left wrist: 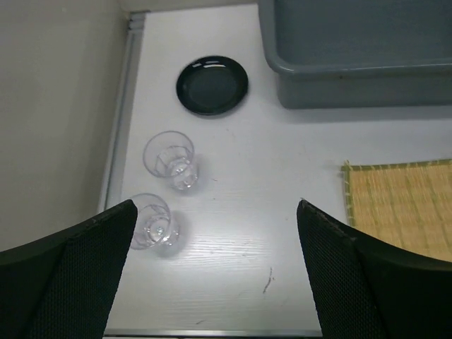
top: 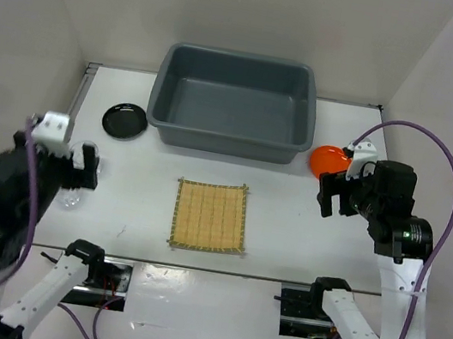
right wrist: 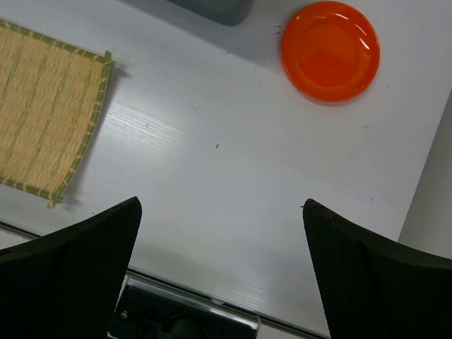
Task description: Place the mixed dishes into the plastic bin
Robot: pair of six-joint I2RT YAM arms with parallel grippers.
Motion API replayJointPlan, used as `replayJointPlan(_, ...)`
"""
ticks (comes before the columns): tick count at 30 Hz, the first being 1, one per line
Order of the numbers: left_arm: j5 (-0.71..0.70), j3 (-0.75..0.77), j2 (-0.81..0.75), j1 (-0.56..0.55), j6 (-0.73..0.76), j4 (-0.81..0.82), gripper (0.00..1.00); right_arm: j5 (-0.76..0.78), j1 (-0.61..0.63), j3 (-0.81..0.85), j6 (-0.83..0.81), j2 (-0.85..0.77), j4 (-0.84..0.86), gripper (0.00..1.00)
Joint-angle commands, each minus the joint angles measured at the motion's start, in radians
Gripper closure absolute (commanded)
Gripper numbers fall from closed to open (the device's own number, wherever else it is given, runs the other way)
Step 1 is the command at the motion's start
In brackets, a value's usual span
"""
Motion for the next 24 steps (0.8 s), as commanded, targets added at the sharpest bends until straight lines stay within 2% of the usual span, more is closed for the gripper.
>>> replayJointPlan(1, 0.159, 0.172, 0.256, 0.031, -0.025, 0.004, 0.00, -0.095, 0.014, 0.057, -0.088, 0.002, -0.054, 0.01)
replayJointPlan(2, 0.228, 0.194, 0.279, 0.031, -0.053, 0.004, 0.00, -0.147, 0.014, 0.058, -0.108, 0.002, -0.066, 0.01)
replayJointPlan(4, 0.288, 0.228, 0.362, 0.031, -0.201, 0.006, 0.00, -0.201, 0.014, 0.058, -0.178, 0.037, -0.080, 0.01)
replayJointPlan(5, 0.326, 0.228, 0.399, 0.031, -0.258, -0.006, 0.00, -0.230, 0.014, 0.058, -0.205, 0.096, -0.101, 0.01)
replayJointPlan(6, 0.440, 0.205, 0.468, 0.031, -0.338, -0.015, 0.00, -0.262, 0.014, 0.058, -0.222, 0.132, -0.102, 0.01)
replayJointPlan(7, 0.495, 0.172, 0.491, 0.008, -0.369, -0.005, 0.00, -0.263, 0.014, 0.048, -0.231, 0.169, -0.102, 0.01)
replayJointPlan(8, 0.532, 0.059, 0.500, -0.011, -0.400, 0.065, 0.00, -0.272, 0.023, 0.048, -0.240, 0.254, -0.102, 0.01)
replayJointPlan(10, 0.520, -0.055, 0.464, -0.069, -0.502, 0.139, 0.00, -0.281, 0.044, 0.058, -0.240, 0.337, -0.112, 0.01)
replayJointPlan(11, 0.529, -0.144, 0.455, -0.080, -0.515, 0.174, 0.00, -0.272, 0.053, 0.058, -0.240, 0.411, -0.112, 0.01)
replayJointPlan(14, 0.576, -0.249, 0.532, -0.101, -0.515, 0.175, 0.00, -0.272, 0.053, 0.067, -0.240, 0.494, -0.112, 0.01)
replayJointPlan(15, 0.613, -0.319, 0.548, -0.111, -0.533, 0.191, 0.00, -0.272, 0.053, 0.067, -0.240, 0.494, -0.112, 0.01)
replayJointPlan(17, 0.627, -0.329, 0.539, -0.143, -0.559, 0.259, 0.00, -0.272, 0.053, 0.055, -0.240, 0.485, -0.091, 0.01)
replayJointPlan(20, 0.570, -0.430, 0.438, -0.143, -0.691, 0.380, 0.00, -0.272, 0.053, 0.054, -0.240, 0.465, -0.082, 0.01)
replayJointPlan(24, 0.713, -0.624, 0.456, -0.143, -0.772, 0.627, 0.00, -0.359, 0.102, 0.054, -0.350, 0.465, -0.161, 0.01)
